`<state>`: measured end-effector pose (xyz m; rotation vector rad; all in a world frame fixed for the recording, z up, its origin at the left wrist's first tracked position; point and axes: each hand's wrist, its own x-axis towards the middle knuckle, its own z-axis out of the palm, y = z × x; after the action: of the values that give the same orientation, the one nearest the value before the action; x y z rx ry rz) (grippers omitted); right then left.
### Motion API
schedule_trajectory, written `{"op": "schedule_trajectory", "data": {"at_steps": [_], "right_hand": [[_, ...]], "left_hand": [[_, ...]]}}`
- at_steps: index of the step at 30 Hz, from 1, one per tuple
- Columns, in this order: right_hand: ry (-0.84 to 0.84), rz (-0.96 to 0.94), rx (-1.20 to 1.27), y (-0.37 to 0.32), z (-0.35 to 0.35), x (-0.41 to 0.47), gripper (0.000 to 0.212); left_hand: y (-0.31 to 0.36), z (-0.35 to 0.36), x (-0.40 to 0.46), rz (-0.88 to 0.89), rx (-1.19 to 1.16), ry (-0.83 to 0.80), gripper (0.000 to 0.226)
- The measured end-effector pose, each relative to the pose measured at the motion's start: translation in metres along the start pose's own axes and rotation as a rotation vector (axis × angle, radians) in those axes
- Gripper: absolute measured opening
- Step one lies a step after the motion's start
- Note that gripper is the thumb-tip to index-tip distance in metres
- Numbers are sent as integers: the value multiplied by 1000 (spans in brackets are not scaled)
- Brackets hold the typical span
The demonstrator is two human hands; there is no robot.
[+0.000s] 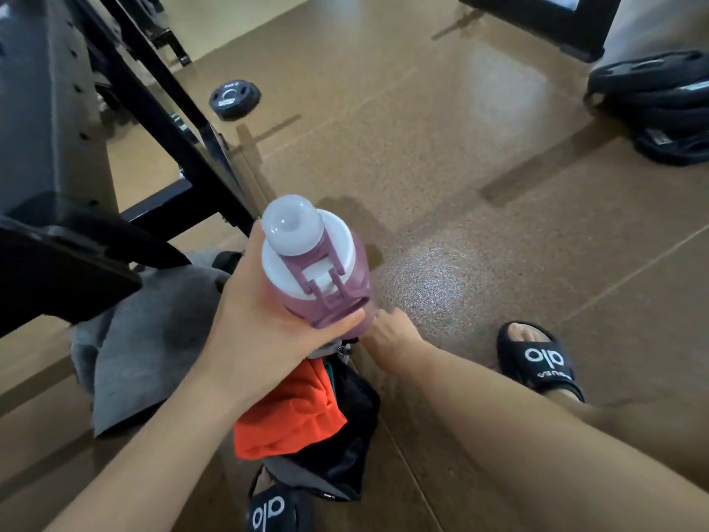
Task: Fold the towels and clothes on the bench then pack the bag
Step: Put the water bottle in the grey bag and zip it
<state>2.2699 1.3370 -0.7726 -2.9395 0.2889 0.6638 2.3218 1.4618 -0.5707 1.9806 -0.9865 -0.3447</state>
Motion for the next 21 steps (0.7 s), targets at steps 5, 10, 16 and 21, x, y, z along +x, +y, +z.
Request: {"op": "schedule_trajectory", "data": {"at_steps": [5, 10, 16, 21], "right_hand": [[-2, -56, 62, 10, 4, -24, 33], [-71, -76, 8, 32, 2, -79, 28], [-125, -41, -67, 46, -5, -144, 31], [-114, -57, -123, 35, -7, -177, 28]], "left_hand": [[1, -1, -5, -4, 24, -113, 80], [9, 2, -24, 45, -43, -259, 82], [11, 1, -62, 207, 235, -414, 80], [-3, 23, -93, 244, 153, -405, 74]]}}
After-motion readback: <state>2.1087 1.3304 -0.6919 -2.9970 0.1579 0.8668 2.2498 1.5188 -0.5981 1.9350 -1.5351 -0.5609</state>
